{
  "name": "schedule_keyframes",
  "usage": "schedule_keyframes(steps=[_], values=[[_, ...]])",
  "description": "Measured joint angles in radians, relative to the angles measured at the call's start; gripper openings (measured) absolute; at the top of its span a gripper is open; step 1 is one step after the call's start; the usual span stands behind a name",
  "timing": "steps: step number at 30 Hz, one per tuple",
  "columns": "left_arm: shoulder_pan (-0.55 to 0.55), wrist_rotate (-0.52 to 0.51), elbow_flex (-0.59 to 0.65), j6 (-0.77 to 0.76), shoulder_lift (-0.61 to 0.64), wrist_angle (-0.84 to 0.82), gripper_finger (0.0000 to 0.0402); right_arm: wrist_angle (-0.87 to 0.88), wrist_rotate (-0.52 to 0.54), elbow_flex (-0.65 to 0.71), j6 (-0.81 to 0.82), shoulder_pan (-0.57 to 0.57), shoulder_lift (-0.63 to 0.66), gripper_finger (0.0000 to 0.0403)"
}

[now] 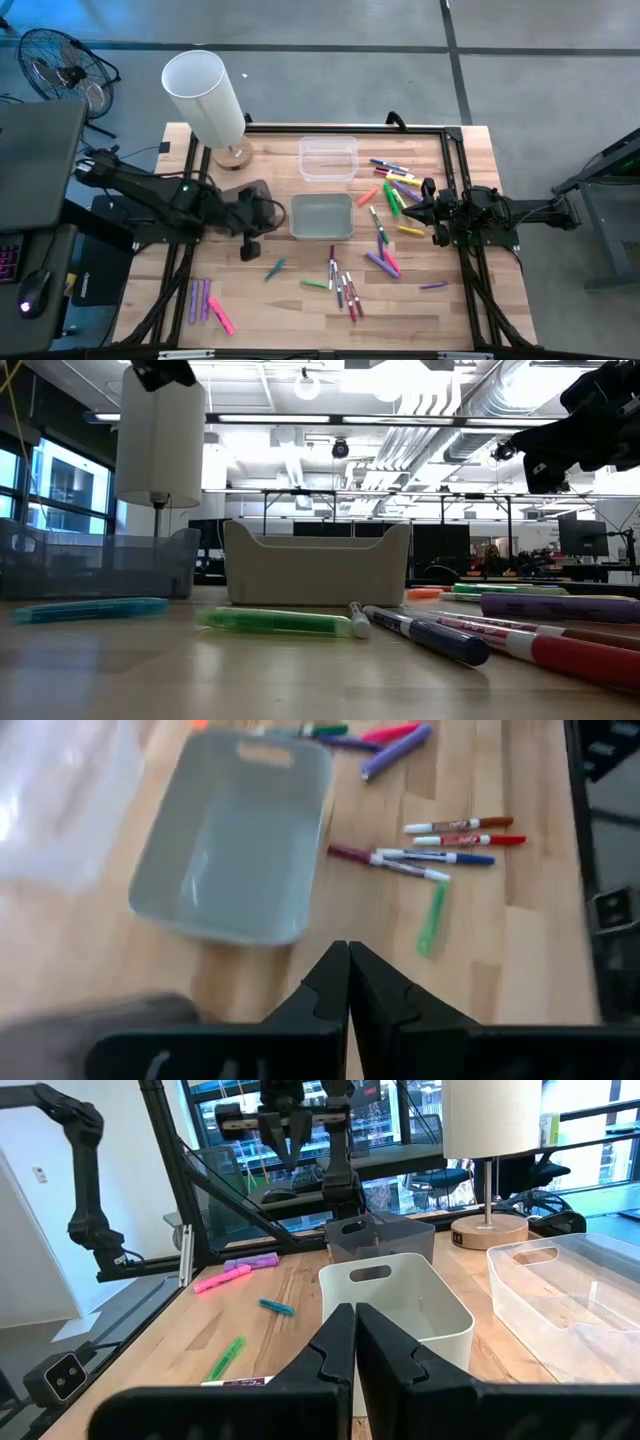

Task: Pick & Place Markers
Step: Put the blue pen into the black bin

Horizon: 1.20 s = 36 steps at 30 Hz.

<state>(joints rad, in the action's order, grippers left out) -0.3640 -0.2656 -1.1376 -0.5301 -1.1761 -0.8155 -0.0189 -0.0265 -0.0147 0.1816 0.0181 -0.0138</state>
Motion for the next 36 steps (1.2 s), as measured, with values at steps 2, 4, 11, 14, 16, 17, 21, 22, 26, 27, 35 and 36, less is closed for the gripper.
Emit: schedule_keyframes(steps=[2, 4, 11, 14, 16, 17, 21, 22, 26, 27, 35, 36], values=[[-0.033, -0.002, -0.015, -0.102, -0.048, -0.007, 0.0, 0.0, 0.0, 0.0, 0.0, 0.0, 0.0, 0.0003], [-0.084, -0.028, -0.013, -0.203, -0.092, -0.01, 0.0, 0.0, 0.0, 0.0, 0.0, 0.0, 0.0, 0.0002], [-0.196, -0.078, -0.014, -0.58, -0.224, -0.025, 0.0, 0.0, 0.0, 0.0, 0.0, 0.0, 0.0, 0.0002], [-0.193, -0.037, -0.014, -0.685, -0.289, -0.032, 0.0, 0.0, 0.0, 0.0, 0.0, 0.0, 0.0, 0.0003], [-0.192, -0.009, -0.014, -0.731, -0.322, -0.04, 0.0, 0.0, 0.0, 0.0, 0.0, 0.0, 0.0, 0.0002], [-0.189, 0.007, -0.015, -0.749, -0.341, -0.04, 0.0, 0.0, 0.0, 0.0, 0.0, 0.0, 0.0, 0.0002], [-0.164, 0.078, -0.014, -0.788, -0.416, -0.042, 0.0003, 0.0, 0.0, 0.0, 0.0, 0.0, 0.0, 0.0002], [-0.155, 0.095, -0.014, -0.79, -0.434, -0.045, 0.0006, 0.0, 0.0, 0.0, 0.0, 0.0, 0.0, 0.0002], [-0.125, 0.137, -0.014, -0.783, -0.502, -0.048, 0.0033, 0.0, 0.0, 0.0, 0.0, 0.0, 0.0, 0.0003], [-0.119, 0.15, -0.014, -0.784, -0.514, -0.049, 0.0044, 0.0, 0.0, 0.0, 0.0, 0.0, 0.0, 0.0003], [-0.092, 0.175, -0.013, -0.753, -0.583, -0.028, 0.0132, 0.0, 0.0, 0.0, 0.0, 0.0, 0.0, 0.0002], [-0.092, 0.172, -0.014, -0.751, -0.589, -0.021, 0.0139, 0.0, 0.0, 0.0, 0.0, 0.0, 0.0, 0.0002]])
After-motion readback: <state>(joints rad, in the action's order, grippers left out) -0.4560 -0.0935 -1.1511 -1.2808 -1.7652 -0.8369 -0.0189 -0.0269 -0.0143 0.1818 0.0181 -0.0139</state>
